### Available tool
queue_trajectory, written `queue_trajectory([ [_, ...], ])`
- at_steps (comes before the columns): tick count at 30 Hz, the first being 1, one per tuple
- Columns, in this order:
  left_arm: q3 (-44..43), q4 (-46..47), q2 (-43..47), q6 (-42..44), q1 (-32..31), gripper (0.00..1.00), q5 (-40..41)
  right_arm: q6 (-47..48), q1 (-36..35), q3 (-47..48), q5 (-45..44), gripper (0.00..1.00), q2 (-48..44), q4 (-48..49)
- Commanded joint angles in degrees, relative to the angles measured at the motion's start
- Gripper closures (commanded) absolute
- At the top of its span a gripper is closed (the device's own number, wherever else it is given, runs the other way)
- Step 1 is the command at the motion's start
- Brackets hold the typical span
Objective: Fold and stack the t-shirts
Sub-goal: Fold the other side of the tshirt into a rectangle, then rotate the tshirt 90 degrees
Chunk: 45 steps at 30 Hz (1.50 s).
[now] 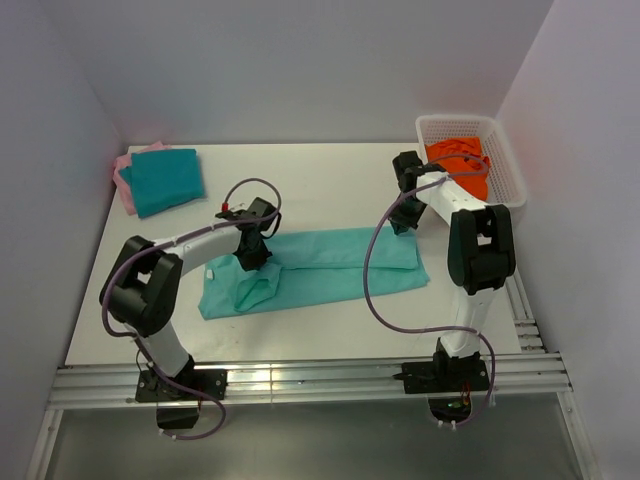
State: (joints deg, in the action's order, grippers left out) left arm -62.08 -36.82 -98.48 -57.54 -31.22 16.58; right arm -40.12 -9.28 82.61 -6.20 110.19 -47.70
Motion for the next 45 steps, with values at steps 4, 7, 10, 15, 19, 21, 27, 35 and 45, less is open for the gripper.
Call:
queue_trajectory([
  [4, -2.1, -1.6, 4.1, -2.4, -4.7, 1.00, -7.6, 0.6, 0.2, 1.9, -1.1, 1.00, 0.5, -0.5],
  [7, -1.4, -4.0, 5.3, -4.9, -7.4, 1.00, -11.6, 0.0, 0.4, 0.9, -0.7, 1.00, 0.4, 0.2],
  [10, -1.4, -6.2, 7.2, -6.4, -9.7, 1.00, -13.8, -0.1, 0.4, 0.2, -0.7, 1.00, 0.2, 0.5],
  [15, -6.0, -10.2, 10.8, -6.7, -11.2, 0.98, -8.6, -0.3, 0.4, -0.3, 0.0, 1.00, -0.4, 1.1],
  [19, -7.4, -10.6, 10.4, -5.0, -6.1, 0.98, -6.3, 0.0, 0.4, 1.4, 0.1, 1.00, -0.7, 0.2],
  [21, -6.0, -9.2, 9.8, -3.8, -0.9, 1.00, -7.0, 0.5, 0.4, 2.8, 0.4, 1.00, -0.8, -0.3],
  [27, -3.8, -5.5, 3.8, -0.5, 7.4, 1.00, -5.5, 1.9, 0.1, 4.3, 0.4, 1.00, 0.5, -1.4],
  [35, -8.3, -3.8, -9.3, 1.4, 10.6, 1.00, -5.5, 4.7, -1.4, -2.2, 0.6, 1.00, 3.8, -1.9],
  [45, -25.8, -5.3, -24.8, 6.9, 12.4, 1.00, -3.4, 1.5, -14.7, -18.1, 2.7, 1.00, -0.7, 3.3],
])
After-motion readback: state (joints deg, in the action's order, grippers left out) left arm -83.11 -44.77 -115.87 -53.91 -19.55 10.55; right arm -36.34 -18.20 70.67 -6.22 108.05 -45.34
